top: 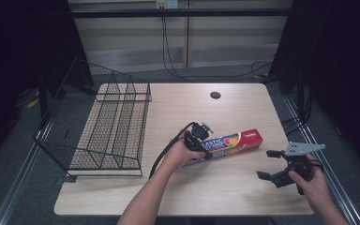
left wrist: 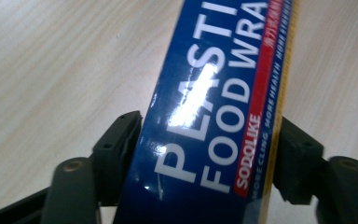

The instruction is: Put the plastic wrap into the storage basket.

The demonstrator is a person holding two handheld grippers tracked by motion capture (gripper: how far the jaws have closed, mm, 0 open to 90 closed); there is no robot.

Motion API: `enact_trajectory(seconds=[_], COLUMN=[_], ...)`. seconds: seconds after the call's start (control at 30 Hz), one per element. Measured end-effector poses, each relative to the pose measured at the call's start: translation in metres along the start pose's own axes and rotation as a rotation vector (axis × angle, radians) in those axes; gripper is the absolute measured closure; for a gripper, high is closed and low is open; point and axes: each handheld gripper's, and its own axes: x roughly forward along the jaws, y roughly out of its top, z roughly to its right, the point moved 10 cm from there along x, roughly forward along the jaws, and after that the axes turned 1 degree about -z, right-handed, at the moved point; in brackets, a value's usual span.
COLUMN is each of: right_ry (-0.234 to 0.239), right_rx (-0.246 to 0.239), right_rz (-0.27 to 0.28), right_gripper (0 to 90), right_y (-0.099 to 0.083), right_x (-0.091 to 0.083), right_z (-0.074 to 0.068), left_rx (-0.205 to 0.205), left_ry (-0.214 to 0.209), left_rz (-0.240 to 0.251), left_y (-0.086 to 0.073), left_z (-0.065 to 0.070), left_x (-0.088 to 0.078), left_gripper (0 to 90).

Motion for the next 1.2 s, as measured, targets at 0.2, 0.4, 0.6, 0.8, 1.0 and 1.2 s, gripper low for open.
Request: enact_trajectory(seconds=[0.2, 0.4, 0.6, 0.8, 1.0, 1.2], right_ry=[0.003, 0.004, 0.007, 0.008, 0.008, 0.011], right_rx=[-0.003, 0.0, -0.002, -0.003, 0.0, -0.005], right_rz=[0.0, 0.0, 0.0, 0.0, 0.002, -0.006], right_gripper=[1.9, 1.9, 1.9, 1.9, 1.9, 1.9], right_y=[0.0, 0.001, 0.0, 0.0, 0.0, 0.0], right_x=[0.001, 0.001, 0.001, 0.001, 0.001, 0.002], right_z=[0.0, -0.001, -0.001, 0.0, 0.0, -0.001], left_rx=[-0.019, -0.018, -0.019, -0.018, 0.037, 0.036], left_ry=[0.004, -0.009, -0.021, -0.03, -0.02, -0.015], left_rz=[-0.033, -0.011, -0.013, -0.001, -0.01, -0.061], left_y=[-0.01, 0.0, 0.014, 0.028, 0.03, 0.027], left_z=[0.0, 0.0, 0.001, 0.002, 0.007, 0.013], left_x=[-0.006, -0.003, 0.005, 0.018, 0.018, 0.015], left_gripper=[36.6, 29.4, 27.0, 28.4, 36.6, 42.0])
